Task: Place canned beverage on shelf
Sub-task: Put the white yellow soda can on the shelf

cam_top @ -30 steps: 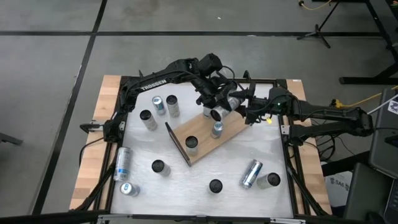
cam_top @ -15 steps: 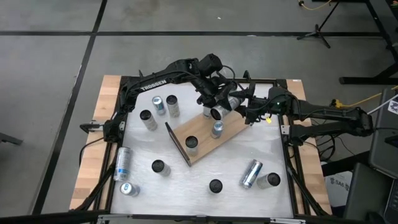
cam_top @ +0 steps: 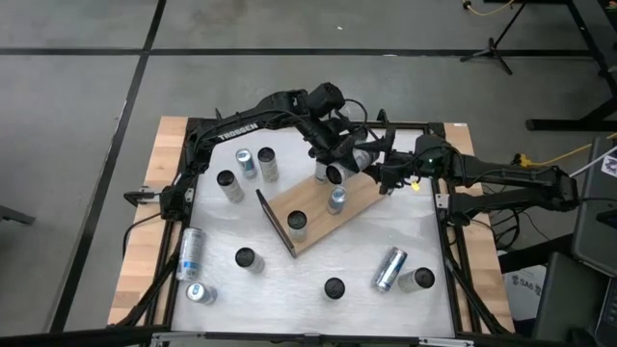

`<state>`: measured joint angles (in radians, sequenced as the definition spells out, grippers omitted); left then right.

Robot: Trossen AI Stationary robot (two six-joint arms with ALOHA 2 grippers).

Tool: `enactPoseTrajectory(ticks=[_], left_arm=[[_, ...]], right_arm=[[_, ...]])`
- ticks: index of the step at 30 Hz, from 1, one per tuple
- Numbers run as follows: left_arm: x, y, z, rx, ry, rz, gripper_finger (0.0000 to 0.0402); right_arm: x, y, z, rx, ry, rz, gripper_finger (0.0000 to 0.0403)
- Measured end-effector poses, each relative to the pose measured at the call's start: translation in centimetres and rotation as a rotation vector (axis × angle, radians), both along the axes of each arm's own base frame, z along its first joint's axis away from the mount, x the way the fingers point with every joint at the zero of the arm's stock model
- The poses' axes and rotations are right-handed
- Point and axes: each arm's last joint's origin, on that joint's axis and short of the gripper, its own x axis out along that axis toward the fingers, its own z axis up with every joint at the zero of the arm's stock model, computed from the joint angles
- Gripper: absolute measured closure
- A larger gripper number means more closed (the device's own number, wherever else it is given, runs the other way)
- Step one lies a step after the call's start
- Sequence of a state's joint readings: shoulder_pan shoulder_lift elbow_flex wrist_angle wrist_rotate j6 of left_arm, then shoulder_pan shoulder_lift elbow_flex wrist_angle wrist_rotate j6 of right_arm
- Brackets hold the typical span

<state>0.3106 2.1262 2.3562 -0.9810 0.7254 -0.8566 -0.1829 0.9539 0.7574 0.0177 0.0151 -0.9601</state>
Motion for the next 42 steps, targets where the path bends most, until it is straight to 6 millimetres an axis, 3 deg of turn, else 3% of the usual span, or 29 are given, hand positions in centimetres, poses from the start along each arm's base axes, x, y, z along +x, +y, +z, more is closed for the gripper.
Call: enactPoseTrajectory(ticks=[17, 27, 36, 42], left_arm=[[-0.8, 4.1, 0.6, 0.159, -0.152, 0.008, 0.0049], [-4.0, 7.3, 3.2, 0.404, -0.288, 0.009, 0.0049], [-6.6, 7.5, 6.1, 0.755, -0.367, -0.009, 0.0049], [-8.1, 6.7, 8.0, 0.852, -0.423, -0.038, 0.0049]], right_arm=[[-0.1, 0.1, -0.7, 0.223, 0.032, -0.031, 0.0157], [-0.1, 0.1, -0.7, 0.368, 0.000, -0.052, 0.0157], [0.0, 0.0, 0.2, 0.556, -0.124, -0.075, 0.0157], [0.1, -0.2, 1.2, 0.602, -0.261, -0.123, 0.0152]])
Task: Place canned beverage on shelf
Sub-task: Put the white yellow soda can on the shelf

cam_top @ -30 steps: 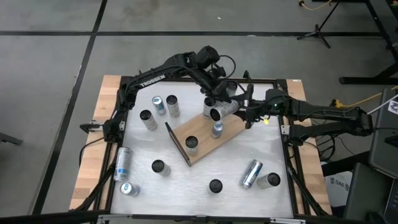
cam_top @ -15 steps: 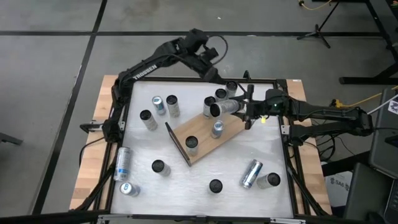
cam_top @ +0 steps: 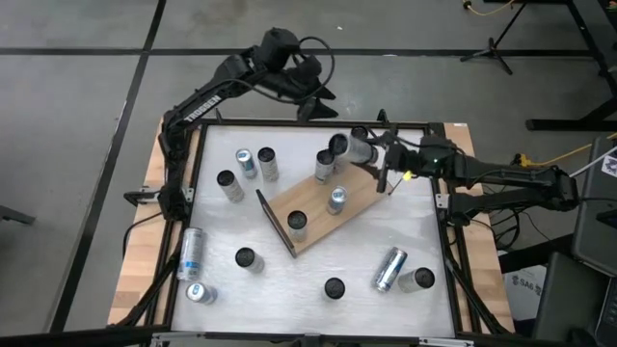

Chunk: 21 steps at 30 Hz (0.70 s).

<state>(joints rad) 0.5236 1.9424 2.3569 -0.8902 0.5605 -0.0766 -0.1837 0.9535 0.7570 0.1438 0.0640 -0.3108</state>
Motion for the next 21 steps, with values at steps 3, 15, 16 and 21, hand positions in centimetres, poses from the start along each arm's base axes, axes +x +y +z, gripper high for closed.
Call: enactPoseTrajectory(ticks=[3, 15, 16, 21], left_arm=[[-1.6, -0.6, 1.6, 0.081, -0.029, 0.004, 0.0049], [-4.1, -4.0, 3.2, 0.290, 0.039, -0.052, 0.0049], [-3.8, -4.3, 3.2, 0.307, 0.038, -0.067, 0.0049], [-2.0, -5.8, 2.5, 0.373, 0.041, -0.109, 0.0049]], right_arm=[[0.0, -0.1, 0.3, 0.018, -0.039, -0.033, 0.0150], [-0.1, 0.0, 2.0, 0.093, -0.238, 0.004, 0.0152], [-0.1, 0.0, 2.1, 0.105, -0.248, 0.013, 0.0152], [-0.2, 0.1, 2.3, 0.163, -0.288, 0.037, 0.0152]])
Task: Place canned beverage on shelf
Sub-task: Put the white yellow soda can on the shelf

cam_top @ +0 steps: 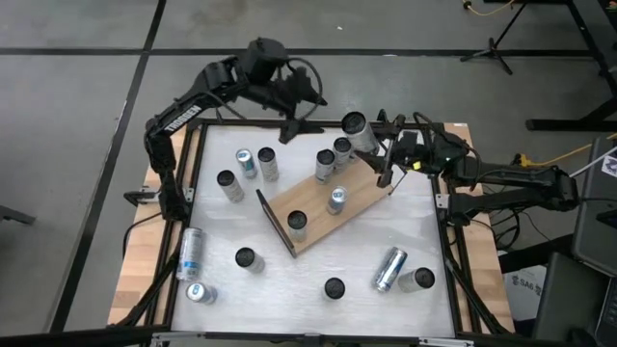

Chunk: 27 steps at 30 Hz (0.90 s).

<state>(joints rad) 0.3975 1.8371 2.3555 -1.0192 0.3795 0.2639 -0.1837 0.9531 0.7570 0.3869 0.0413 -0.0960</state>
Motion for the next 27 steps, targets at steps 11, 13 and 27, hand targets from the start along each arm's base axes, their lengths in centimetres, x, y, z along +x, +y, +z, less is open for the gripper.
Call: enactPoseTrajectory(ticks=[11, 13, 27], left_arm=[[2.2, -2.5, 1.5, 0.045, -0.182, 0.007, 0.0049], [2.4, -2.8, 1.9, 0.047, -0.224, 0.001, 0.0049], [2.7, -3.7, 2.5, 0.029, -0.280, -0.013, 0.0049]], right_arm=[[-0.3, 0.2, 1.3, -0.013, -0.137, 0.051, 0.0152], [-0.4, 0.3, 1.4, -0.021, -0.153, 0.067, 0.0152], [0.0, 0.2, 0.2, 0.093, -0.031, 0.100, 0.0152]])
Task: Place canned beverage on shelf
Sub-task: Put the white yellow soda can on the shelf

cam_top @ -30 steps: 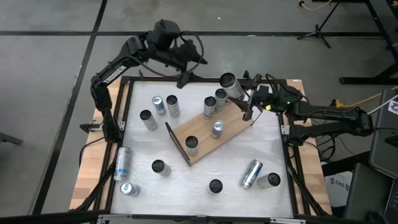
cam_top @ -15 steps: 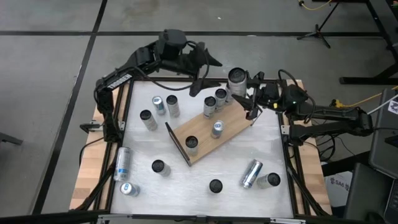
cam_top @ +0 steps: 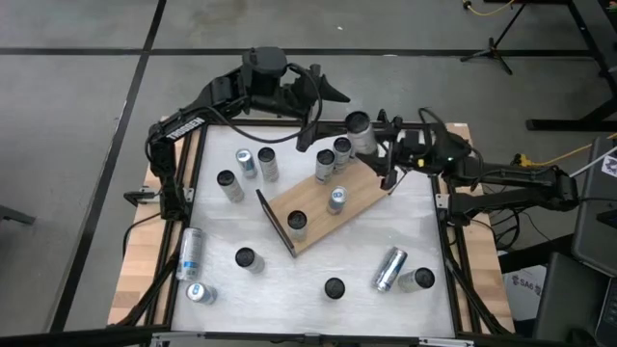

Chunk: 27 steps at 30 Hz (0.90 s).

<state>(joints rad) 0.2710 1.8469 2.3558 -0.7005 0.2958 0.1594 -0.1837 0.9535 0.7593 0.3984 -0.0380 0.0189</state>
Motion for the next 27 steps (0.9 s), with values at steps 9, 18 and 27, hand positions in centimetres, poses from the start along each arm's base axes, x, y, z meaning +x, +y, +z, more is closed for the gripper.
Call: enactPoseTrajectory(ticks=[9, 18, 27], left_arm=[[0.0, -0.1, -0.3, -0.036, 0.033, 0.003, 0.0049], [-0.1, -1.0, -1.4, -0.045, 0.151, 0.030, 0.0049], [0.0, -2.3, -3.1, -0.072, 0.299, 0.100, 0.0049]], right_arm=[[0.2, 0.0, -1.9, 0.040, 0.197, 0.027, 0.0152], [0.2, 0.1, -2.5, 0.049, 0.250, 0.051, 0.0152], [0.2, 0.2, -3.0, 0.059, 0.306, 0.081, 0.0152]])
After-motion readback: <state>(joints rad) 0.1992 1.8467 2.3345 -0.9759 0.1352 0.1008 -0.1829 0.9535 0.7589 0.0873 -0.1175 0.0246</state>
